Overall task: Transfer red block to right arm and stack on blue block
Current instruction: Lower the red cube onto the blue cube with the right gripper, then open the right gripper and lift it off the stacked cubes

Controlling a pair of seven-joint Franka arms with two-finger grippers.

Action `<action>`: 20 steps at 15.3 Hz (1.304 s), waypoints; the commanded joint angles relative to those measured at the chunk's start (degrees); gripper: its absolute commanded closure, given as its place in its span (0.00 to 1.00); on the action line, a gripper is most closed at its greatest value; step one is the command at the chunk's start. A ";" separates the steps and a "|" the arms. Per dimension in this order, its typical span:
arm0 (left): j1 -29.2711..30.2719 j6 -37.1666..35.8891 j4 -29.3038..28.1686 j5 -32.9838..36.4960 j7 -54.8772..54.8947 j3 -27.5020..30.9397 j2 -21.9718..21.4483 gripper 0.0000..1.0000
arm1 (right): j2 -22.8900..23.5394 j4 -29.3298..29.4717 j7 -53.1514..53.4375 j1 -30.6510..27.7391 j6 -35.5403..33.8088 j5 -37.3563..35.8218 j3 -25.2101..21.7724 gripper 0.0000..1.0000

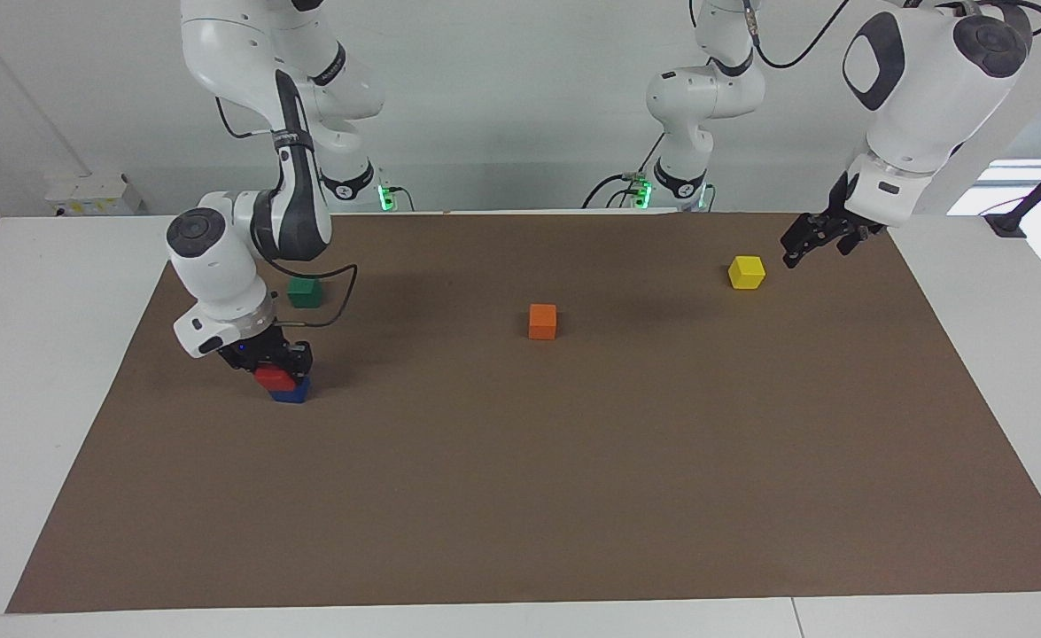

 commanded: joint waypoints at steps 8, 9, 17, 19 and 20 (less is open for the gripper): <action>-0.50 0.71 0.67 0.58 0.13 0.60 0.45 0.00 | -0.85 0.91 -0.54 -0.46 -0.81 -0.97 0.53 0.00; -0.50 0.37 0.85 0.58 0.13 0.60 0.45 0.00 | -0.94 2.31 -0.63 -0.46 -2.04 -0.62 0.62 0.00; -0.59 -1.57 1.20 0.49 0.22 0.16 0.45 0.00 | -4.62 15.67 -0.28 0.06 -21.45 3.42 3.25 0.00; -0.59 -2.62 1.29 0.49 0.39 -0.02 0.45 0.00 | -7.08 17.70 -0.19 0.41 -26.63 3.43 3.61 0.00; -0.59 -2.63 1.29 0.49 0.39 -0.02 0.37 0.00 | -8.40 18.23 -0.19 0.42 -28.75 3.51 3.70 0.00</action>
